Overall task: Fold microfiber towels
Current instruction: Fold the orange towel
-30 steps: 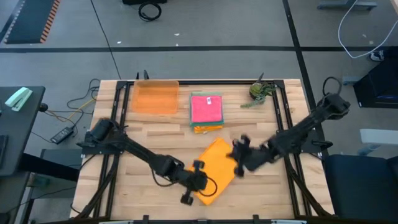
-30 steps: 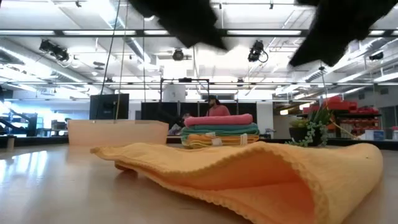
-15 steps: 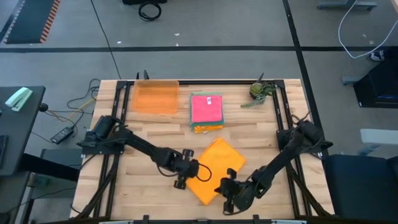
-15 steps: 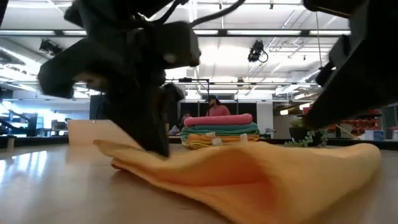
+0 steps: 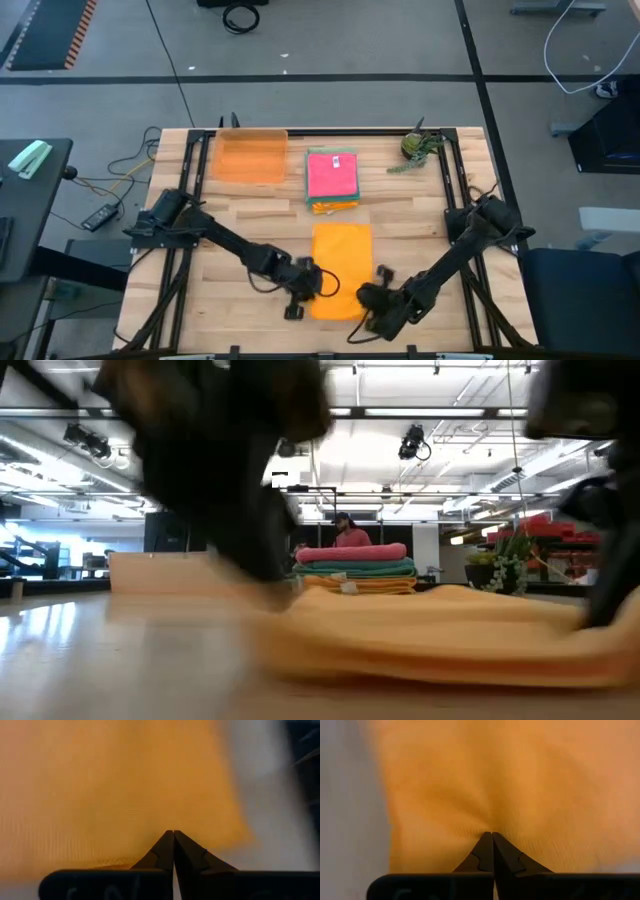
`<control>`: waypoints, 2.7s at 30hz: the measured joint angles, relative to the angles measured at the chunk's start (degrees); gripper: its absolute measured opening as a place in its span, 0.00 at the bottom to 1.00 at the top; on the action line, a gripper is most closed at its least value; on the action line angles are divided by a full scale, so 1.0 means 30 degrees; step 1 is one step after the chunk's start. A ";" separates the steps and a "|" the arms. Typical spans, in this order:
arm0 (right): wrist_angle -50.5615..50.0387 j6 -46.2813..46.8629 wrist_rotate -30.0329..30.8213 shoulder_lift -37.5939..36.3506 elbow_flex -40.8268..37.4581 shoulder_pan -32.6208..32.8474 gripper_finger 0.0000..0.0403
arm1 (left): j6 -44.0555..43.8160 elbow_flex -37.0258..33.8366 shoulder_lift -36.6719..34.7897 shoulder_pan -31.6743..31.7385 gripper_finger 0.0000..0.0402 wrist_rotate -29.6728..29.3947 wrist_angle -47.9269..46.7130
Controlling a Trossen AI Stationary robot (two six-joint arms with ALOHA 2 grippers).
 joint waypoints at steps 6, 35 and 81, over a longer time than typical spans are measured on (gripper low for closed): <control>-0.5191 0.0259 -0.0327 -0.3214 -0.0101 0.0506 0.00 | 0.1683 0.0133 -0.0086 -0.0798 0.05 -0.0455 0.6453; -0.0886 0.0463 0.1542 -0.0712 -0.1319 0.0916 0.00 | 0.6295 0.0111 0.1770 0.2324 0.03 -0.1544 0.4332; 0.7987 -0.1628 0.3735 -0.1910 -0.4573 0.0504 0.00 | 1.3528 0.0120 -0.0321 -0.0729 0.15 -0.3862 0.4079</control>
